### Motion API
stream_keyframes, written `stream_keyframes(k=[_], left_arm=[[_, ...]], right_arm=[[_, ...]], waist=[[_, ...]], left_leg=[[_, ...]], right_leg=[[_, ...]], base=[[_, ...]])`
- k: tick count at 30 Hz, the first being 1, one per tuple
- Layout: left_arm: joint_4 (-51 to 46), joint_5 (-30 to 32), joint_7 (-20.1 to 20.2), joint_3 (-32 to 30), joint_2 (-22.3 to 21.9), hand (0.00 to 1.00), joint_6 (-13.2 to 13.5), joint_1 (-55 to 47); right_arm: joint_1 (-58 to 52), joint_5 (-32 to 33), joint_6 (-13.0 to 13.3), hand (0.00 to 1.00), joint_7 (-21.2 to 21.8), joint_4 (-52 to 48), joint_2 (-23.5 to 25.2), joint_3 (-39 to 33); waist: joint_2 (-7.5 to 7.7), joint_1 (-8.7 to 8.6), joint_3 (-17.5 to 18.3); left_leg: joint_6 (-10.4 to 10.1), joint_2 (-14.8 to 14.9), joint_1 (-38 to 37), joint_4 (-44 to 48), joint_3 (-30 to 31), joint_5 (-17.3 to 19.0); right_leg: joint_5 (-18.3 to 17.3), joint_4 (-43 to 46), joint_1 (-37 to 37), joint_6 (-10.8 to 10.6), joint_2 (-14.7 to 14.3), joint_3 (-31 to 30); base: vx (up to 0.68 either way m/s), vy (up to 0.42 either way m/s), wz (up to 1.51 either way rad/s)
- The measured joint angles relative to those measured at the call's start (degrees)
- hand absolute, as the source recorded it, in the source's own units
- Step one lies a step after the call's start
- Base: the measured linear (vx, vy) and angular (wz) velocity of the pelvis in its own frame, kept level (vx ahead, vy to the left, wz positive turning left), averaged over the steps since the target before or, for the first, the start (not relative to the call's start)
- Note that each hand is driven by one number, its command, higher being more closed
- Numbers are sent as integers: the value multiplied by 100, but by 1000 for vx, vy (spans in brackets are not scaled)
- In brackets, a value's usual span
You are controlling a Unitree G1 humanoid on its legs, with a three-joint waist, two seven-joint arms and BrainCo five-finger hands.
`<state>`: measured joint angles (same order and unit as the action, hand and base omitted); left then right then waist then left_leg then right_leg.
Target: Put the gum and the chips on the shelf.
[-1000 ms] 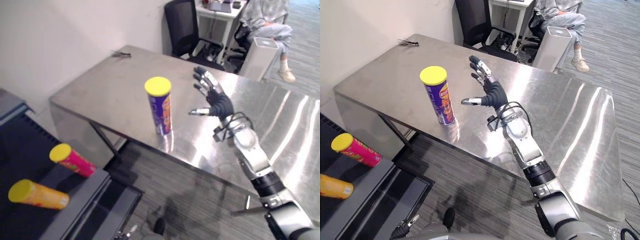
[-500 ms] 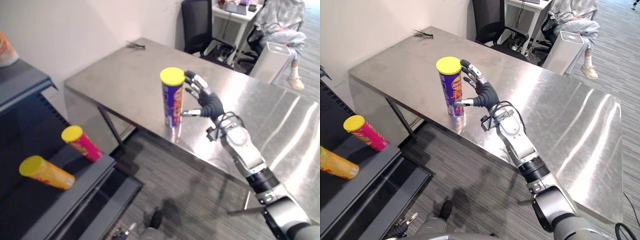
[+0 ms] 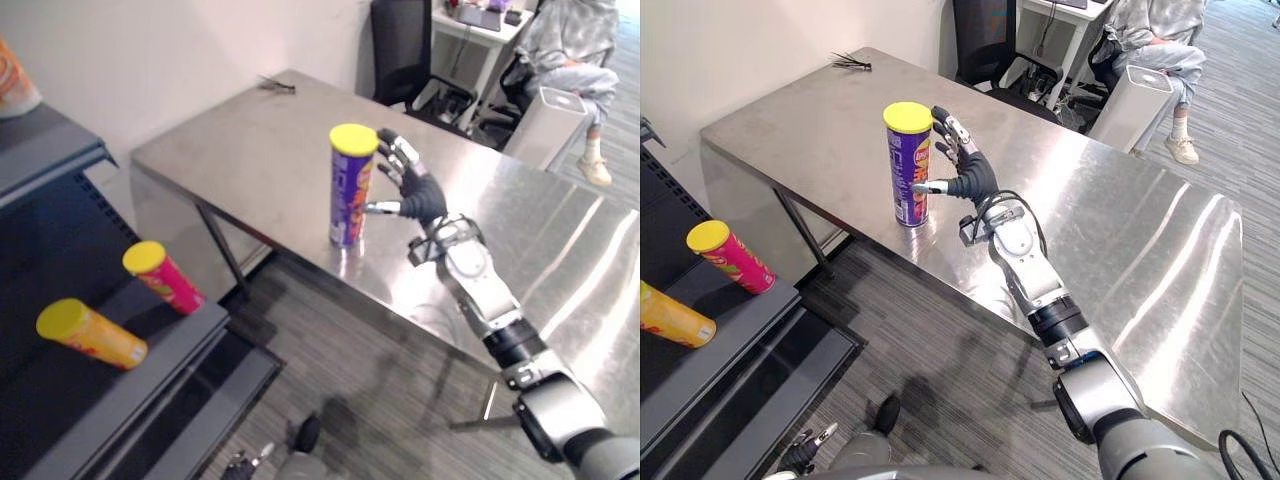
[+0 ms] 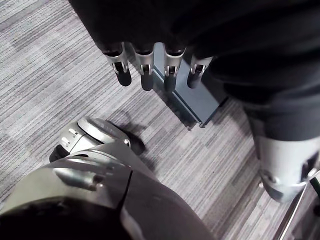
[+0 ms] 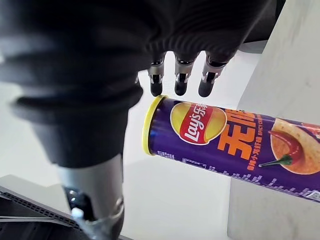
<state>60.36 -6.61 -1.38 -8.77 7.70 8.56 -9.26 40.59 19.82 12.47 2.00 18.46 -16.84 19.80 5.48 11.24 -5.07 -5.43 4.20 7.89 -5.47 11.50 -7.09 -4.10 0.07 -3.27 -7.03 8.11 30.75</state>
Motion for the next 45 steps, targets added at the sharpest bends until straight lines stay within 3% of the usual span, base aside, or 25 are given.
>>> stream_keyframes(k=[5, 23, 34, 45], left_arm=[[0, 0, -25, -2, 6, 0, 0, 4], [-4, 0, -59, -7, 3, 0, 0, 3], [-7, -20, -66, 0, 4, 0, 0, 7], [-39, -222, -69, -1, 2, 0, 0, 55]], right_arm=[[-12, -237, -385, 0, -29, 531, 46, 27], [-9, -369, -392, 0, -225, 533, 110, -443], [384, -423, -475, 0, -279, 1160, 207, -590], [566, -423, -500, 0, -274, 1404, 245, -579]], waist=[[22, 13, 1], [26, 28, 4], [28, 58, 3], [76, 258, -2]], left_leg=[[0, 3, 15, -1, -2, 0], [-2, 55, -2, -1, -110, 0], [-7, 52, 28, -1, -48, -3], [-43, 51, 148, -1, 122, -36]], right_leg=[[0, 1, 5, 0, -4, 12], [0, -2, 31, 1, -37, -71], [-5, -9, 28, 8, -48, -17], [-32, 0, 64, 48, -82, 134]], base=[[0, 0, 0], [0, 0, -2], [0, 0, 2], [4, 0, 7]])
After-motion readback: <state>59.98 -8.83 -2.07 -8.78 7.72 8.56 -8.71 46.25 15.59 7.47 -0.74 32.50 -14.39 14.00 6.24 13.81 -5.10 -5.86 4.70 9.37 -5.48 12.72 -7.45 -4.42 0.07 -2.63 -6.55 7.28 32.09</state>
